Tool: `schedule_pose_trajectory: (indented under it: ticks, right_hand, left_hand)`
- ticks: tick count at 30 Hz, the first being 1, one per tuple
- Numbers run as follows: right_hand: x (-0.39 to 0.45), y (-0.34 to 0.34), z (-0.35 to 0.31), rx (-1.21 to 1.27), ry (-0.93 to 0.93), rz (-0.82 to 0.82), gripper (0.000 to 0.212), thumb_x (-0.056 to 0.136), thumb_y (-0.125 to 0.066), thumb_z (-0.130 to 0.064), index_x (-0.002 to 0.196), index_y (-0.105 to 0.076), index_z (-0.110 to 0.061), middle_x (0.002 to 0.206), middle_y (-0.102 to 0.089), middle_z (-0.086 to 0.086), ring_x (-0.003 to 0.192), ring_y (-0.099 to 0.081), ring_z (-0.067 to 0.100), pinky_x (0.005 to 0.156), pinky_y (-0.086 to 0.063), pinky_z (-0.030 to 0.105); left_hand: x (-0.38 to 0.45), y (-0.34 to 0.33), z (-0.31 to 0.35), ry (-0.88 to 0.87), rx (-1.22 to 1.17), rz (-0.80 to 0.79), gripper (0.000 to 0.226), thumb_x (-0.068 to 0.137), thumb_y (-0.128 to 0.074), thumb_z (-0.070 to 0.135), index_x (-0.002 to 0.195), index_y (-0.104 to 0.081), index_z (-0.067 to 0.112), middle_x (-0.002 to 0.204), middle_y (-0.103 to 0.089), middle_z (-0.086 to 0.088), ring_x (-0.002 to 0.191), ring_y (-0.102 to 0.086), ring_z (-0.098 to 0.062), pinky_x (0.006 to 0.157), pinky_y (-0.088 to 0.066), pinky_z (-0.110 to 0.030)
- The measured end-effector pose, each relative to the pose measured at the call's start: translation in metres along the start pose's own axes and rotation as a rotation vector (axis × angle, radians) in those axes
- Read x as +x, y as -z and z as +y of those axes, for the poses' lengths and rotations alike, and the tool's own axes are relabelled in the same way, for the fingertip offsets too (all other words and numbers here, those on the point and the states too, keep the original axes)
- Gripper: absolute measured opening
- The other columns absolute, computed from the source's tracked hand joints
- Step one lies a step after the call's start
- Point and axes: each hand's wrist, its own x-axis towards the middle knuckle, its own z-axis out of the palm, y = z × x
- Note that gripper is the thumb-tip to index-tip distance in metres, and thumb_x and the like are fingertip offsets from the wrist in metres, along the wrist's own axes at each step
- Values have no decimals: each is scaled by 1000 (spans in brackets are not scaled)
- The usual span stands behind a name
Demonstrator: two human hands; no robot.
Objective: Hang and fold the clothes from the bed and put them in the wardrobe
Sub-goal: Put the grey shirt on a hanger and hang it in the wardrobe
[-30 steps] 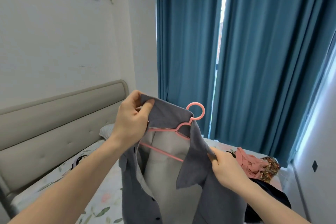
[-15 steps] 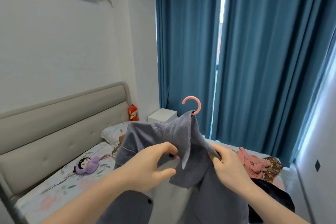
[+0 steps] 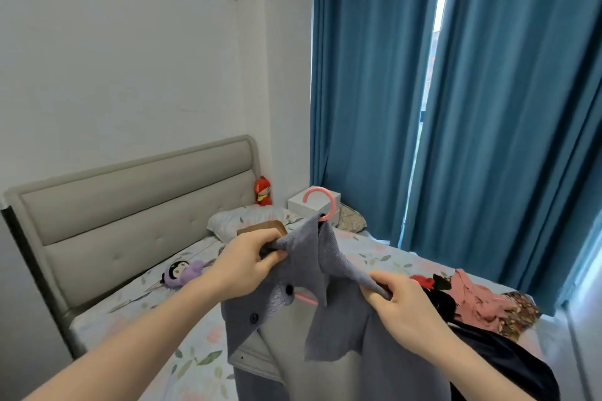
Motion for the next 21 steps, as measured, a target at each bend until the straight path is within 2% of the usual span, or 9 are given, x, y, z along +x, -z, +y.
schedule_pose_trajectory:
  ticks: [6,10,15,18,19,21]
  right_hand:
    - [8,-25,-9,32,-8,-224,36,101,-56,-36,75,-47,-11,65,-36,-8,62,-31,5,62,-22,31]
    - [18,-50,-9,15,-39,-274,41,103,-52,-41,74,-47,-13,63,-37,-9,60,-33,5,63,-23,30]
    - [43,-98,-30,-51,-14,-268,33,102,-53,-39,73,-59,-24,64,-58,-5,60,-50,8,59,-28,31]
    - [58,-138,-49,-38,-12,-285,24,100,-57,-36,82,-67,-24,73,-68,-7,71,-61,9,63,-42,33]
    - [64,-152,-56,-12,-14,-302,22,99,-59,-34,82,-68,-24,73,-68,-9,70,-60,9,64,-43,32]
    - [76,-180,-72,57,-27,-365,25,99,-63,-33,79,-66,-17,65,-61,-7,59,-48,6,61,-35,31]
  left_hand:
    - [-26,3,-27,77,-61,152,19,92,-68,21,80,-56,30,77,-58,12,77,-55,-11,70,-46,-33]
    - [-42,10,-44,93,-65,187,16,92,-67,21,82,-60,31,79,-60,15,79,-58,-11,71,-48,-36]
    - [-73,25,-82,192,-20,187,5,92,-60,32,88,-60,28,86,-62,12,87,-58,-15,79,-49,-43]
    - [-96,44,-113,248,4,180,4,93,-58,32,91,-59,28,89,-61,13,88,-56,-15,81,-49,-44]
    - [-102,52,-124,266,14,182,6,94,-58,32,92,-59,27,89,-61,13,88,-57,-15,80,-49,-44]
    - [-113,70,-145,305,37,199,8,94,-57,33,90,-59,25,87,-61,12,85,-56,-14,79,-49,-44]
